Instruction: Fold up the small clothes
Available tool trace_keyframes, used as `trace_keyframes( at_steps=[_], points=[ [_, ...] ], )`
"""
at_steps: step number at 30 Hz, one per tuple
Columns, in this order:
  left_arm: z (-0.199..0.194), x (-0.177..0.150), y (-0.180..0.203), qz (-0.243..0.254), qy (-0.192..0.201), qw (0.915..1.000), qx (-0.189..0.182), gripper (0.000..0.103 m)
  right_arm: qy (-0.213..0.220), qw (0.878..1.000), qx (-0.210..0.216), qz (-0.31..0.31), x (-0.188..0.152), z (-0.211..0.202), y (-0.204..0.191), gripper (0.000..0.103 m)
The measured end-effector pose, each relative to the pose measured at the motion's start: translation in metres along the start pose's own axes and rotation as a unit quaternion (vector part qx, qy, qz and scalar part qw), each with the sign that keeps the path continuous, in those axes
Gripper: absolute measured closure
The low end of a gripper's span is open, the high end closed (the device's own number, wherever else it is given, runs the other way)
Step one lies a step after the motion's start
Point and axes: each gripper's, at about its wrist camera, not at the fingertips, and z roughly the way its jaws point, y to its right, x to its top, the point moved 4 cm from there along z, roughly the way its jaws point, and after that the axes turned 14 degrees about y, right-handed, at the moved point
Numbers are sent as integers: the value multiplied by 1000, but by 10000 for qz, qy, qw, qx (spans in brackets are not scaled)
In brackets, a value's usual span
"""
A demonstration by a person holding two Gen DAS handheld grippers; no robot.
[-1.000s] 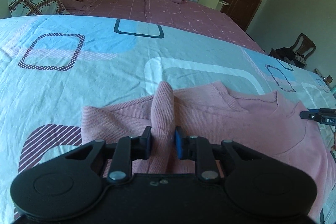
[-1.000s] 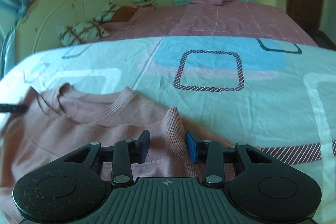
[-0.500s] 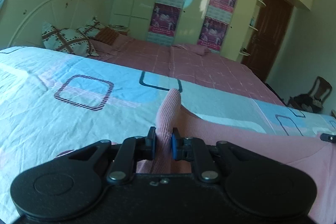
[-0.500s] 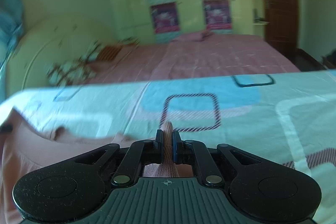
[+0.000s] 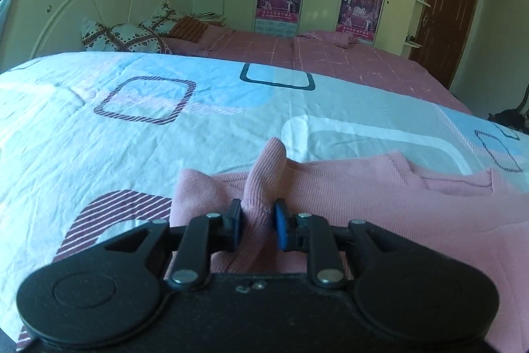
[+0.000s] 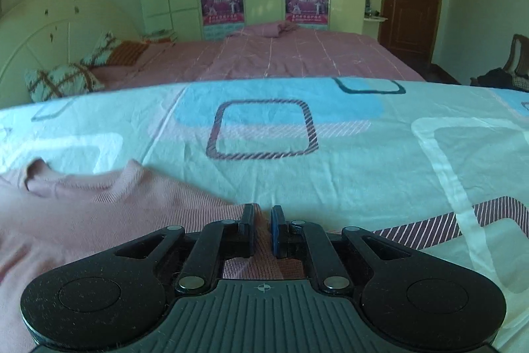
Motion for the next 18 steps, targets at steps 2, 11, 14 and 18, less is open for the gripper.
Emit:
trace_keyframes(
  at_steps=[2,11,14,18],
  points=[
    [-4,1,-2,-55,8,10000,21,71,49,9999,15,151,6,-8,3,94],
    [-48,8,-13,-174,297,9994,1,41,142,9993,146,311,12,-56,5,54],
    [-69,8,-8,-175,374,9990,-197,41,155,9995,147,219,7,-75,-1,67],
    [-85,1,10,-93,358,9978,-557,41,120,9992,367,142,-5,-95,-23,79]
  ],
)
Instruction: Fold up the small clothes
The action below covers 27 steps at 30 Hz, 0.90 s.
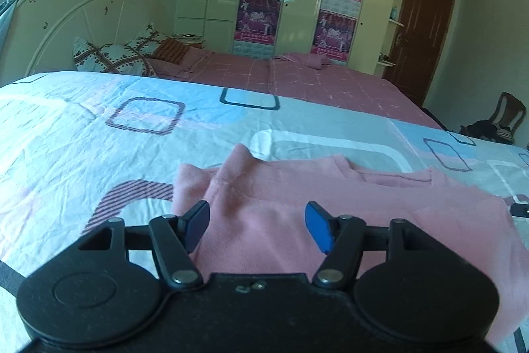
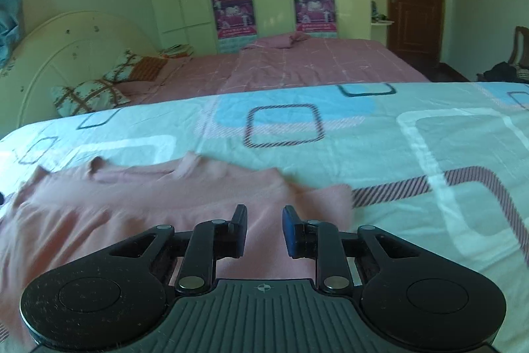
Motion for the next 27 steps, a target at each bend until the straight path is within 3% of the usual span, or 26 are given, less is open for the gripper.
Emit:
trace_keyframes(
  at_steps=[5,7,9,11,19,27],
  points=[
    [5,-27,14,137,-278,9995,16,41,-227,9984,271,-444,-26,-1,-36,78],
    [11,-41,8,229,-583,9977,245,42,-343,9959,128,-829,-39,1,-40,78],
    [6,-48,0,377,-473,9977,310,41,-536,9902,-204,-1273,-57,5,-32,78],
    [2,-49,-1,493,-477,9972,297,41,-427,9912,-274,-1223,-61,-1,-19,64],
    [-6,-41,-4,218,-754,9961,415,44,-584,9922,-659,-883,-55,-15,1,64],
    [-20,-21,16,160,-744,9960,457,38,-195,9987,141,-453,-28,-40,-55,64]
  ],
)
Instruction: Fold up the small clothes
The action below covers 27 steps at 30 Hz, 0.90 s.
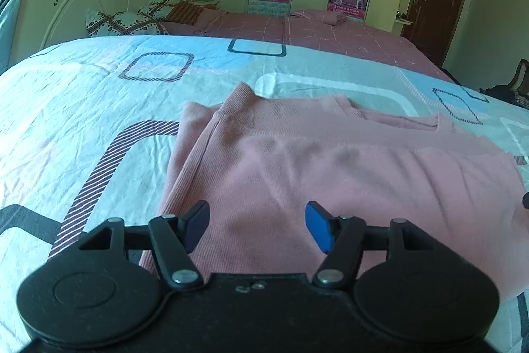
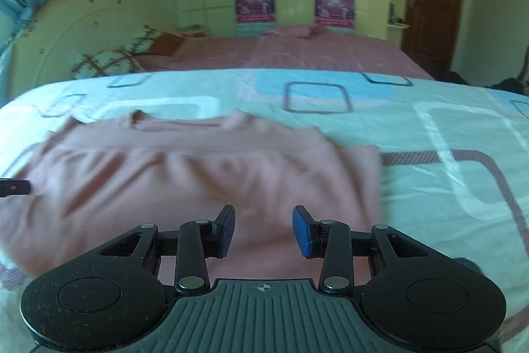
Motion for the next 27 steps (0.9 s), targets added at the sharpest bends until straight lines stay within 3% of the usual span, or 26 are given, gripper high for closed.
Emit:
trace_keyframes(
  at_steps=[4,9,12,16,21,24,27],
  points=[
    [-8,5,15,-11,69,9998,-195,34,-35,9995,328,-27,-4,1,-36,64],
    [-3,-12,21,6,-104,9997,-201,34,-229,9990,381,-105,-23,3,-55,64],
    [2,-28,17,78,-321,9994,-85,34,-391,9987,211,-255,-39,4,-50,64],
    [0,-37,16,368,-313,9988,-76,33,-501,9982,103,-301,-54,1,-35,64],
    [-2,-39,18,517,-338,9981,-78,32,-478,9988,-20,-68,-59,-11,-24,64],
    [-3,-39,19,510,-386,9979,-50,32,-538,9977,-15,-418,-58,-12,-32,64],
    [-7,-35,18,448,-451,9980,-66,32,-501,9986,100,-107,-47,-18,-31,64]
  ],
)
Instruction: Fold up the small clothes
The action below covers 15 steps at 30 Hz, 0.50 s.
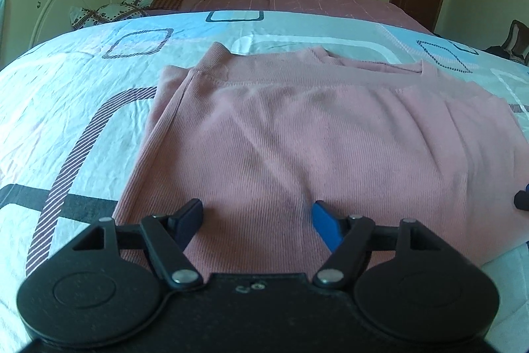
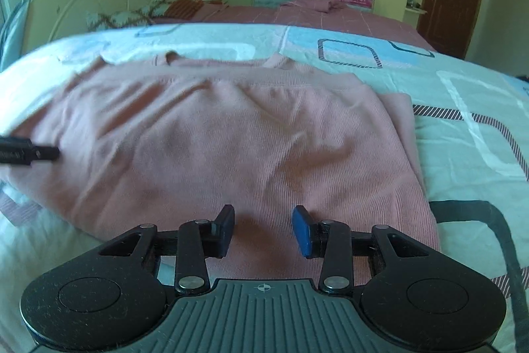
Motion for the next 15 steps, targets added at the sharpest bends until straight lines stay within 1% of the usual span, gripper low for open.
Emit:
trace_keyframes(
  at_steps=[1,4,5,7,12,15],
  points=[
    [-3,1,-1,-44,-13,10000,-9,31,60,9998,66,165,4,-3,0,64],
    [-10,3,-4,-155,-49,9998,-87,26,185,9984,243,474,19,-9,-9,64],
    [-12,4,-5,-189,-73,9997,-126,24,206,9983,293,469,24,-9,-16,64],
    [-15,3,-8,-278,-128,9993,-228,23,232,9983,354,394,31,-7,-30,64],
    [-30,-4,-24,-662,-201,9967,-413,20,204,9982,337,447,36,0,-63,64],
    [-41,-11,-33,-816,-244,9951,-503,19,246,9987,293,333,41,7,-81,64]
  ],
)
